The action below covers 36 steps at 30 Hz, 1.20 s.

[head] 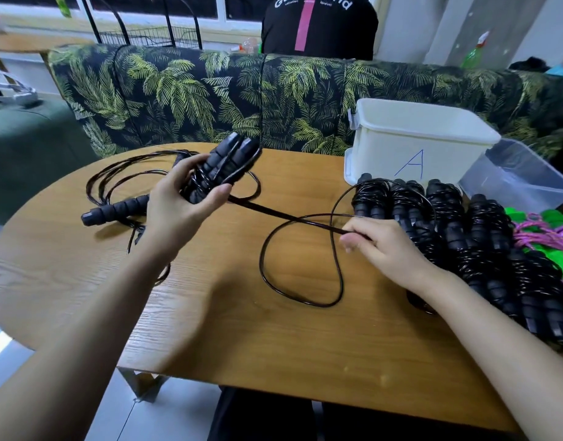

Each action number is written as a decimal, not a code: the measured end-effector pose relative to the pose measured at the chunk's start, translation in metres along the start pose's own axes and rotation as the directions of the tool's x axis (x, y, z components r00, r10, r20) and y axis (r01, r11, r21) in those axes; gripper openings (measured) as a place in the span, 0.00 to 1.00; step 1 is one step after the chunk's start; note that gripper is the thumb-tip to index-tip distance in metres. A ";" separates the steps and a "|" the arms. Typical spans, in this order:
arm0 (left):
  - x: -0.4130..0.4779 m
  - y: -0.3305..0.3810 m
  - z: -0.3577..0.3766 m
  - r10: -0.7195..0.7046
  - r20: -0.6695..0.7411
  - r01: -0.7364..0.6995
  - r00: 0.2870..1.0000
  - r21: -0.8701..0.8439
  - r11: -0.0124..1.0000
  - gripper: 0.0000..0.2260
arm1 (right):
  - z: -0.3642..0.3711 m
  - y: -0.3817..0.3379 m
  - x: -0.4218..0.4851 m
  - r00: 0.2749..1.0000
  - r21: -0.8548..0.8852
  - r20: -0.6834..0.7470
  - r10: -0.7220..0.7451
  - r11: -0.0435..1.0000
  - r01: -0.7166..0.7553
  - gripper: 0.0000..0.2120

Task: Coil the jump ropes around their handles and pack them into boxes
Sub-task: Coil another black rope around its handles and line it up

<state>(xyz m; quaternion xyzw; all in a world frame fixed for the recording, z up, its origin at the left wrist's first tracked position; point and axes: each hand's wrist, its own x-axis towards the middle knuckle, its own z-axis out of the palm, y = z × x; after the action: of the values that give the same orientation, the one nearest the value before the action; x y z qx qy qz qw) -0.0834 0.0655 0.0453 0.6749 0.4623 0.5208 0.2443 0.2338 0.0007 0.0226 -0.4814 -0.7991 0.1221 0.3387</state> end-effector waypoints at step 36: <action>-0.028 0.042 0.044 0.143 0.199 -0.245 0.970 0.751 0.614 0.50 | 0.017 -0.087 0.011 0.956 0.338 0.073 0.284 0.895 -0.292 0.13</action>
<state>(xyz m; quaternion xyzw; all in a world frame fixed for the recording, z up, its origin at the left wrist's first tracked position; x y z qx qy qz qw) -0.0276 0.0287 0.0517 0.7900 0.5487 0.2558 -0.0972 0.1589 -0.0314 0.0600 -0.5260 -0.6889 0.3141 0.3874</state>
